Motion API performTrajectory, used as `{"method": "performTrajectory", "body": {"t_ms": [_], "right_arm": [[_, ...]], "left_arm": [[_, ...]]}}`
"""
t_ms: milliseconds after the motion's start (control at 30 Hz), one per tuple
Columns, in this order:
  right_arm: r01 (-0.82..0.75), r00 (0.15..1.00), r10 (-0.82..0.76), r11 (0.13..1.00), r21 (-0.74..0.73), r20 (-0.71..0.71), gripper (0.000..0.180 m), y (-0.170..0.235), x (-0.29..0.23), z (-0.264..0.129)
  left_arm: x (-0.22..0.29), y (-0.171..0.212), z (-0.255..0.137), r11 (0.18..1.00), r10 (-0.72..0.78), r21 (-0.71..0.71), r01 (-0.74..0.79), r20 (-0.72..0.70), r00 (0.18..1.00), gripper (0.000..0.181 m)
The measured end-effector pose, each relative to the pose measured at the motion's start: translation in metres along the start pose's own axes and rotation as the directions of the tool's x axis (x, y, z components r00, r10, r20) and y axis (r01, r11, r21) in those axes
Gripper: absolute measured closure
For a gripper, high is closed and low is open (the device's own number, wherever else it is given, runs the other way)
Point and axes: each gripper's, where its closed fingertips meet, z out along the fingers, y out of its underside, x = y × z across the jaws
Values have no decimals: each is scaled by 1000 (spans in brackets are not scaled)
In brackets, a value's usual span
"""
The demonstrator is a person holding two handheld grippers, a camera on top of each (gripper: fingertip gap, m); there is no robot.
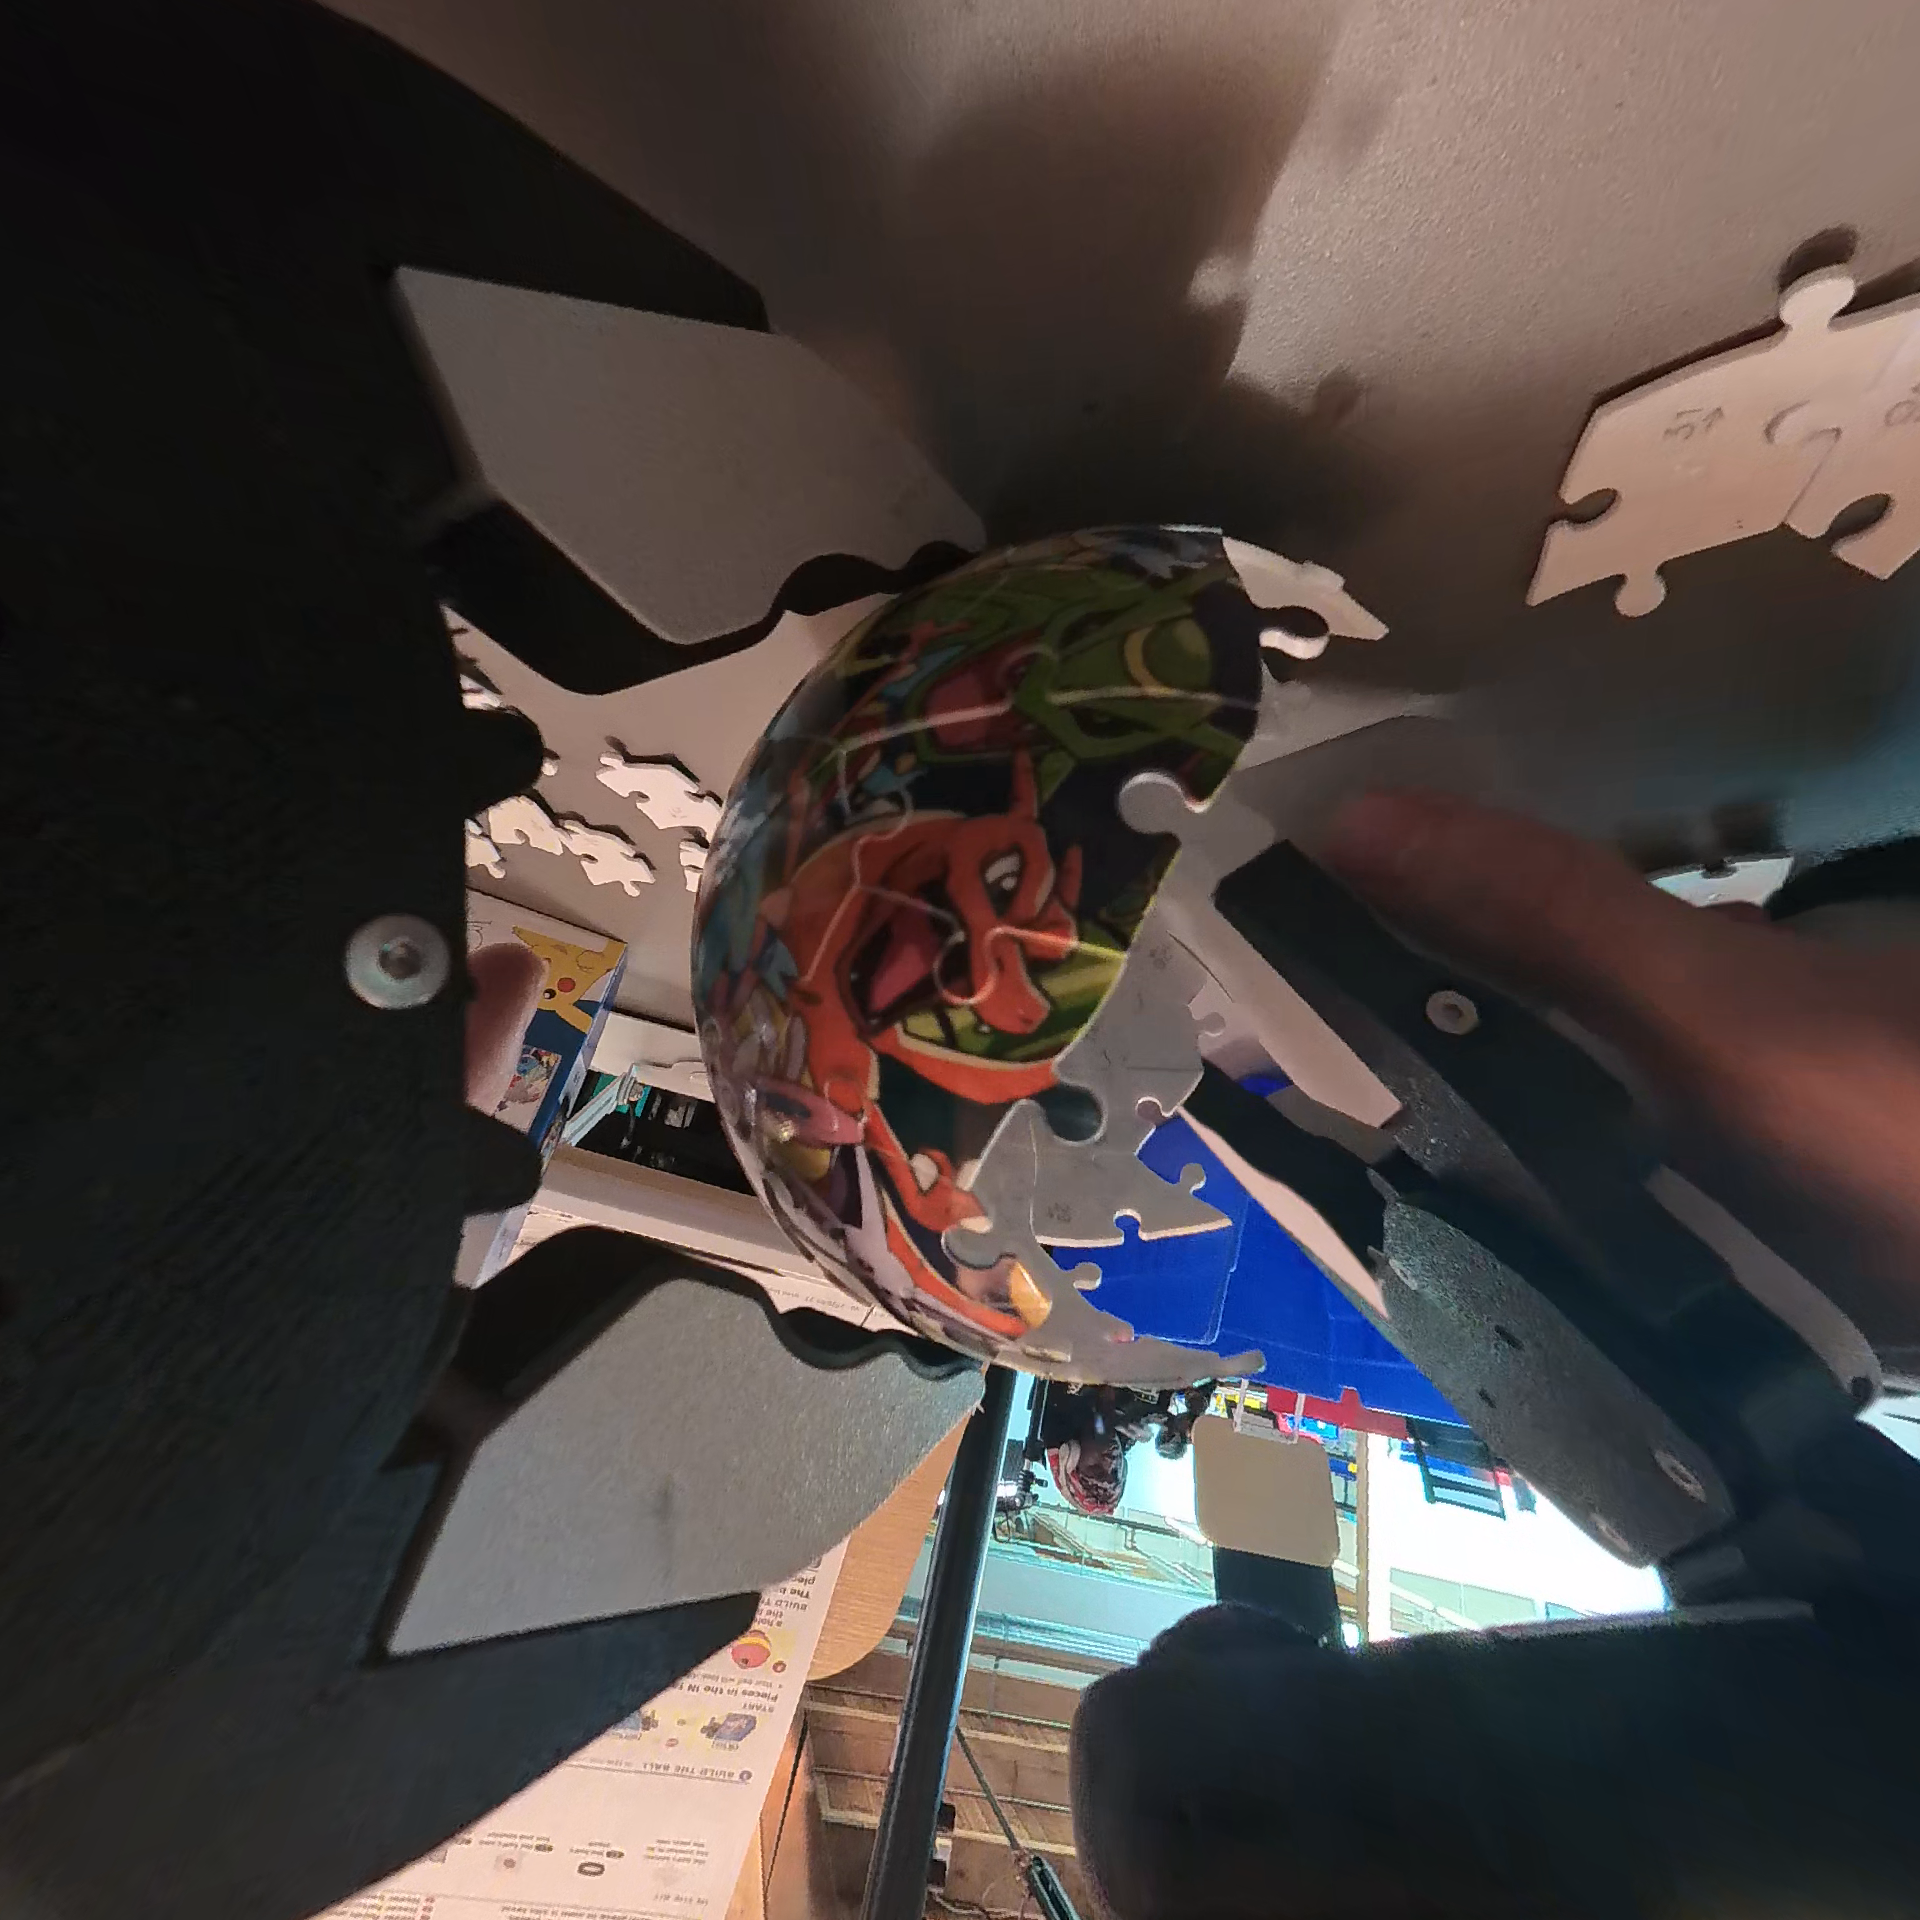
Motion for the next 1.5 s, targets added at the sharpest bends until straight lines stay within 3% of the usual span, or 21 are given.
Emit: {"method": "performTrajectory", "body": {"t_ms": [267,467,667,967,1233,1367,1500], "right_arm": [[5,1000,-5,1000,-2,4,48,1,0,0],[8,1000,-8,1000,0,3,48,0,0,1],[5,1000,-5,1000,0,4,47,0,1,2],[4,1000,-5,1000,5,3,47,-2,1,4],[3,1000,-3,1000,4,2,46,-1,1,5],[9,1000,-9,1000,1,2,46,-1,1,4],[10,1000,-10,1000,2,3,46,-1,1,5]], "left_arm": [[3,-3,-2,998,51,45,-47,-86,995,76],[-15,-6,-11,996,12,91,-6,-61,998,81],[0,-11,-9,986,126,123,-112,-110,986,80],[6,1,-2,984,171,70,-162,-148,974,79],[4,-1,-1,985,165,83,-154,-135,977,79],[3,-13,-11,983,108,161,-83,-155,982,80],[-9,-15,-10,987,74,149,-60,-94,993,83]]}}
